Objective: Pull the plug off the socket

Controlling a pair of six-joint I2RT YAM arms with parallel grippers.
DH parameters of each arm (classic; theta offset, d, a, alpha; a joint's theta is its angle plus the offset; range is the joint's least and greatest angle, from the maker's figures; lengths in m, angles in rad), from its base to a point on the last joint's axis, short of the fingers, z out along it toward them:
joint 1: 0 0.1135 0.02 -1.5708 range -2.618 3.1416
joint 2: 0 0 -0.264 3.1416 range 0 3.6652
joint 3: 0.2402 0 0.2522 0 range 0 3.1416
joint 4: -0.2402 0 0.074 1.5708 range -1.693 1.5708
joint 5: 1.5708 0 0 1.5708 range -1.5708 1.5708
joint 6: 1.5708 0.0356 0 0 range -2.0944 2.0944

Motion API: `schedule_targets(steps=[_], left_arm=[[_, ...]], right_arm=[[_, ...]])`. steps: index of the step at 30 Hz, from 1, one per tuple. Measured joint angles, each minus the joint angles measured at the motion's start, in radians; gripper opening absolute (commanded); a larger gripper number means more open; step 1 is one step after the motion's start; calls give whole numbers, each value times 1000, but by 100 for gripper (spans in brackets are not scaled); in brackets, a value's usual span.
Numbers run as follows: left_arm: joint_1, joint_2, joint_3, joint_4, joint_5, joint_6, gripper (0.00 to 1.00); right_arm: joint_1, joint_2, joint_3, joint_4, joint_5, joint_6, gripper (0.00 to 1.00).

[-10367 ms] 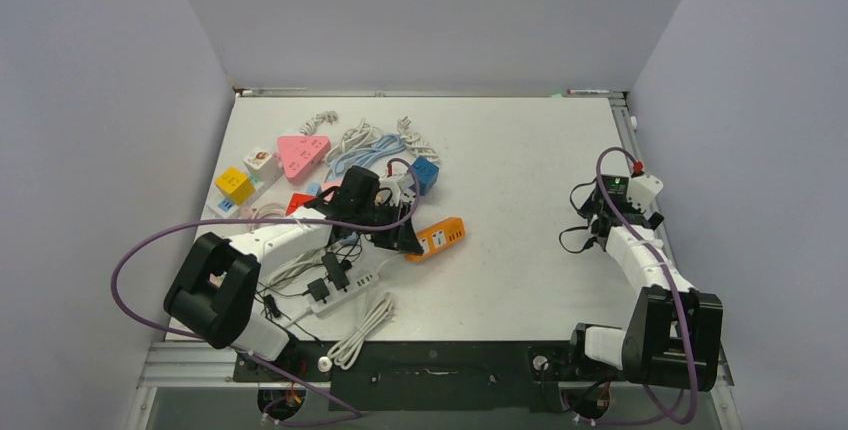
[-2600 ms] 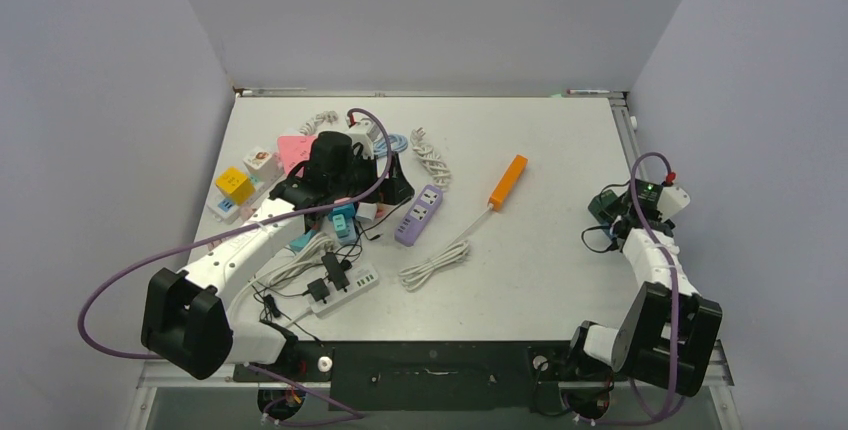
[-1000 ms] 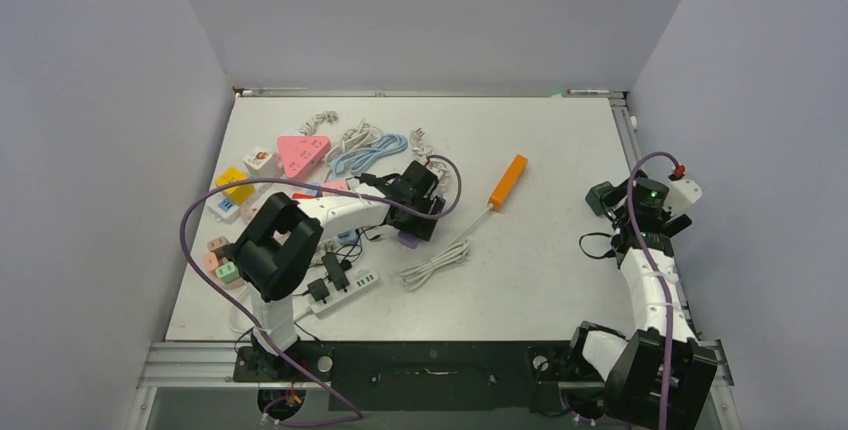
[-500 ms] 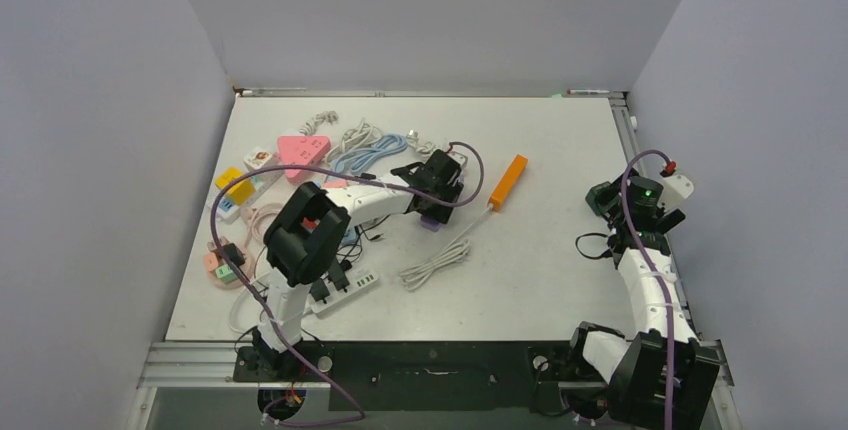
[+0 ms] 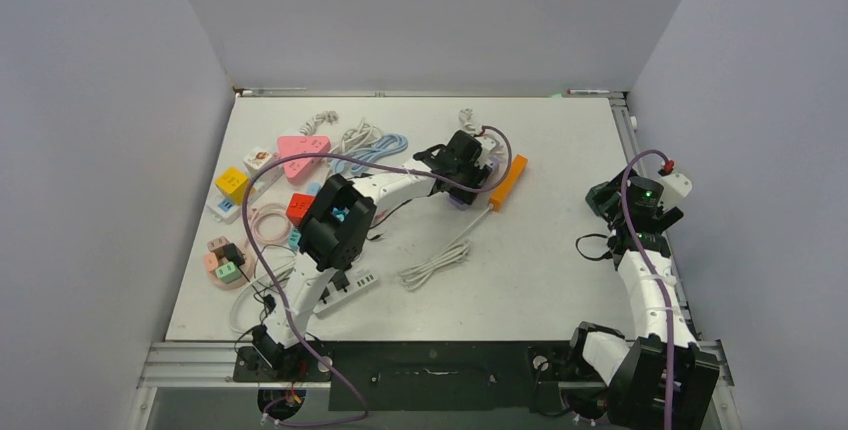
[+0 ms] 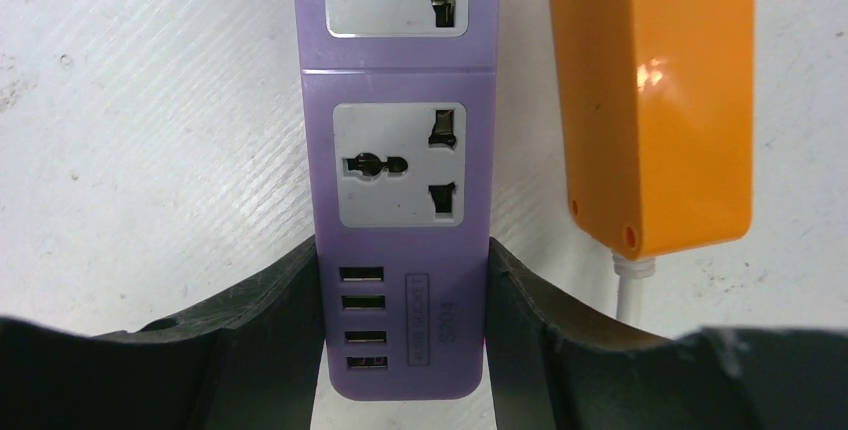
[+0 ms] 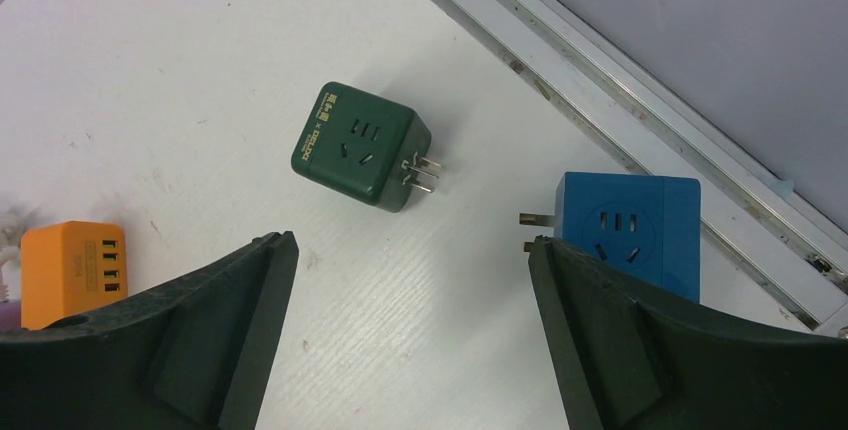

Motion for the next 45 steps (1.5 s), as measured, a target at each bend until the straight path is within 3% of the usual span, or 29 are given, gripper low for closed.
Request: schedule_targets(steps=[4,7,12,22,26,31,36,40,45], left_arm=[[-4,8,18,-6,25,-2,38],[-10,10,41,-34,31,-13,67],[-13,7,117,-71,29,-44,91],[-3,-201,117,-151,6,-99,97],[49,-428,-8,-162,18,-137,98],[204,-783,-293,-159,0,-180,96],[436,-1023,-613,-181,29,-201,96],[598,-1038,-727,-221,37,-195,96],[671,-1094,-802,-208,-10,-185,96]], right_arm=[[0,0,0,-1,-9,-2,90],[0,0,0,-1,-13,-6,90],[0,0,0,-2,-19,-15,90],[14,0,0,1,-74,-26,90],[55,2,2,12,-116,-46,90],[152,26,17,62,-188,-80,90],[385,92,33,172,-267,-138,90],[687,180,66,254,-309,-177,90],[1068,387,192,305,-230,-161,92]])
